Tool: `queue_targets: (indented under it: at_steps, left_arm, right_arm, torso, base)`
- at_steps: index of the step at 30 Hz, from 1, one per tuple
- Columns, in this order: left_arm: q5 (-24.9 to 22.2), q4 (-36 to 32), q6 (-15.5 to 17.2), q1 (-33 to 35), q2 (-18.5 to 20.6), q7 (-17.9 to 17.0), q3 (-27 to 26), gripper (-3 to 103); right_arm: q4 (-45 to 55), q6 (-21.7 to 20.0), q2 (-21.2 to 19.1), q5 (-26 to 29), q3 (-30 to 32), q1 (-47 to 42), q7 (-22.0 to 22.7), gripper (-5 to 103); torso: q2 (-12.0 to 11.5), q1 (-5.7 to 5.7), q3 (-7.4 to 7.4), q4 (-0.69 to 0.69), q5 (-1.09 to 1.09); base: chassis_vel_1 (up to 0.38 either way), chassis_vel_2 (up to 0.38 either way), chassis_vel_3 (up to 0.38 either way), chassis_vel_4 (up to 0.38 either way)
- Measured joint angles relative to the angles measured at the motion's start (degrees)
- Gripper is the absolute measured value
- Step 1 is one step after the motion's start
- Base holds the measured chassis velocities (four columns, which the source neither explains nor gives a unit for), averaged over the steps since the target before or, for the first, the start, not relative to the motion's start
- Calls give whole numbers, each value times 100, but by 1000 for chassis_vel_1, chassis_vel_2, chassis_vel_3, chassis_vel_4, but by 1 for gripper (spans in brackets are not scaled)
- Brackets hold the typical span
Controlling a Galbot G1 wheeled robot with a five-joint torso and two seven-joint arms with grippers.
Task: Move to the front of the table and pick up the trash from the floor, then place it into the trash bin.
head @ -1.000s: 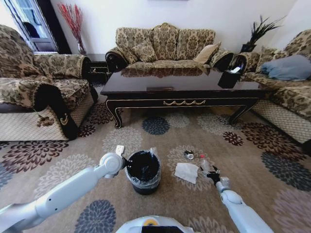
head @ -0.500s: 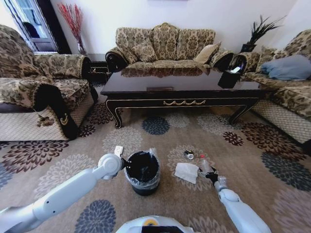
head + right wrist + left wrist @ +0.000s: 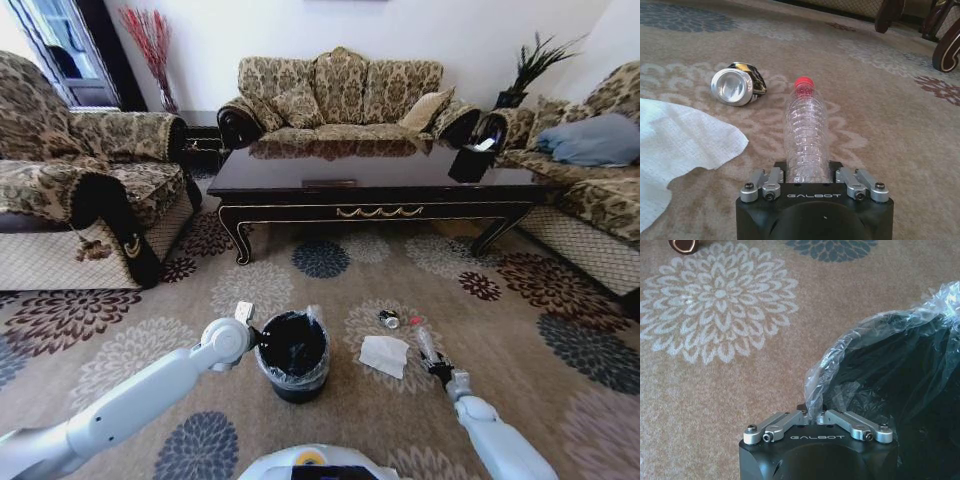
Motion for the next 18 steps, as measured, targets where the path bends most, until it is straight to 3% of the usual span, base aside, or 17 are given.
queue_targets:
  at_steps: [6,18]
  left_arm:
    - [1,-23,0,3,-12,-2,6,2]
    - [11,15,0,-103,-144,-7,196,2]
  right_arm:
    - [117,10,-74,36,105,-100,-16,30]
    - [1363,-14,-200,287,535,-851,-21,30]
  torso:
    - [0,0,0,-1,0]
    - [0,0,0,1,-1]
  base:
    - [0,0,0,0]
    - [0,0,0,0]
